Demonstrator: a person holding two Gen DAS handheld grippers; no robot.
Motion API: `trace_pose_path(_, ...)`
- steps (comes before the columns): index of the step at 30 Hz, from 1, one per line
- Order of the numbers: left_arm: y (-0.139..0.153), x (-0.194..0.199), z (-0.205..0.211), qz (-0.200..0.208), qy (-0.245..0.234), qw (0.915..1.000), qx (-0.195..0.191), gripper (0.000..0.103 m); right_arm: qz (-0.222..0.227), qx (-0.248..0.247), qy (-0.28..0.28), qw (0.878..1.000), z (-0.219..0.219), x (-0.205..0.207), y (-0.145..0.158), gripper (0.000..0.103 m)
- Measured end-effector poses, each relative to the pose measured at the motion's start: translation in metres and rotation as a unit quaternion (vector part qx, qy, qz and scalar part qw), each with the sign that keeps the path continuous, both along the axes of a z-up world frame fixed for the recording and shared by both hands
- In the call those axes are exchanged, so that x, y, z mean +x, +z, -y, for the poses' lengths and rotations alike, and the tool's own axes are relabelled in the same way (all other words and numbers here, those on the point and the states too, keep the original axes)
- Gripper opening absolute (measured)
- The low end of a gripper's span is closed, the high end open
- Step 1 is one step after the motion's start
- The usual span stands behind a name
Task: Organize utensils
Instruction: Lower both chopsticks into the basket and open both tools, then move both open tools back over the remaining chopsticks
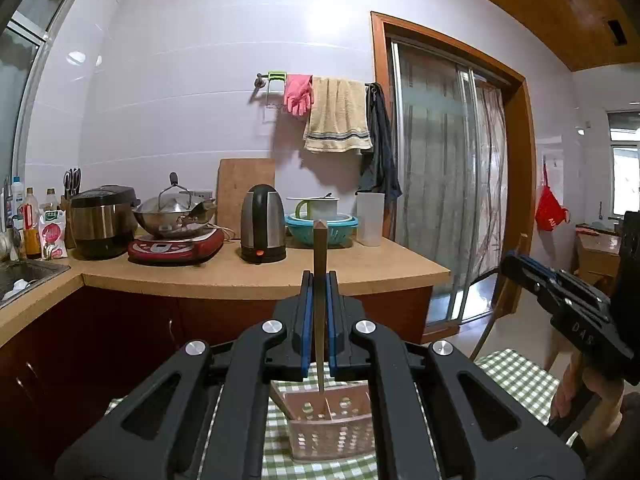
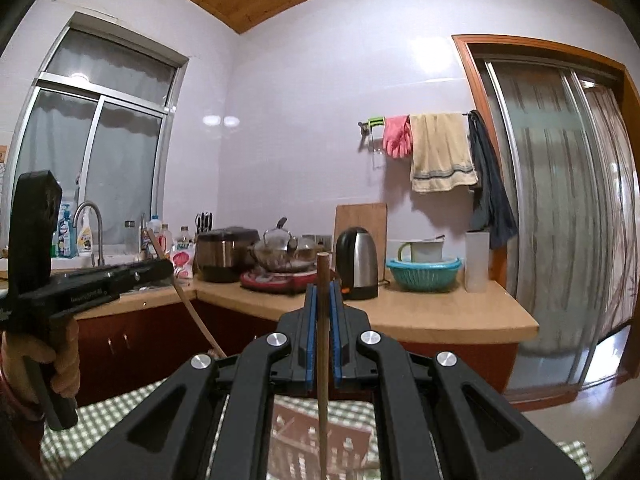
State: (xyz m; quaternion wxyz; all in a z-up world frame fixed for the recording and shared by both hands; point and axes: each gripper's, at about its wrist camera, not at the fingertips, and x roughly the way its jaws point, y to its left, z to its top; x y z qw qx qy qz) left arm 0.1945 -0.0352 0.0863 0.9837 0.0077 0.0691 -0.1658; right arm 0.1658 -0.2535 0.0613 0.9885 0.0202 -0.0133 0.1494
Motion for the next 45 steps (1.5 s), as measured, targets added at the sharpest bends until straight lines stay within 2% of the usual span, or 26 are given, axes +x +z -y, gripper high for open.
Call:
trace_pose_path(3,-0.008,0.013,0.001,-0.004,0.005,1.0000,0.006,0.006,-0.003,0.001,-0.002,1.000,-0.004,0.017,-0.008,0.007)
trace_pose_path(11,-0.049,0.042,-0.009,-0.052,0.008,0.9986,0.002,0.006,-0.028,-0.013,-0.013,0.999,-0.017,0.049,-0.043,0.007)
trace_pose_path(20,-0.052,0.048,-0.015,-0.049,0.006,0.9988,0.004,0.006,-0.016,-0.008,-0.020,1.000,-0.016,0.060,-0.033,0.007)
trace_pose_path(27,-0.072,0.059,-0.011,-0.082,-0.008,0.9965,0.012,0.006,-0.044,-0.019,-0.030,0.998,-0.022,0.073,-0.057,0.007)
trace_pose_path(28,-0.074,0.061,-0.010,-0.087,-0.010,0.9961,0.013,0.006,-0.047,-0.017,-0.032,0.998,-0.022,0.074,-0.058,0.008)
trace_pose_path(31,-0.081,0.064,-0.010,-0.100,-0.010,0.9949,0.012,0.007,-0.060,-0.013,-0.030,0.998,-0.022,0.073,-0.062,0.019)
trace_pose_path(32,-0.082,0.065,-0.009,-0.103,-0.011,0.9946,0.011,0.009,-0.061,-0.013,-0.031,0.998,-0.022,0.071,-0.062,0.025)
trace_pose_path(34,-0.085,0.064,-0.008,-0.107,-0.011,0.9941,0.013,0.012,-0.064,-0.015,-0.031,0.997,-0.023,0.066,-0.062,0.030)
trace_pose_path(36,-0.087,0.062,-0.008,-0.108,-0.010,0.9940,0.012,0.028,-0.066,-0.015,-0.030,0.997,-0.024,0.058,-0.062,0.032)
trace_pose_path(39,-0.088,0.056,-0.009,-0.110,-0.012,0.9939,0.009,0.042,-0.066,-0.014,-0.031,0.997,-0.024,0.047,-0.062,0.040)
trace_pose_path(42,-0.088,0.048,-0.010,-0.109,-0.012,0.9939,0.012,0.049,-0.067,-0.017,-0.029,0.997,-0.026,0.032,-0.060,0.041)
trace_pose_path(45,-0.089,0.037,-0.011,-0.110,-0.013,0.9938,0.012,0.052,-0.072,-0.022,-0.027,0.997,-0.028,0.012,-0.063,0.042)
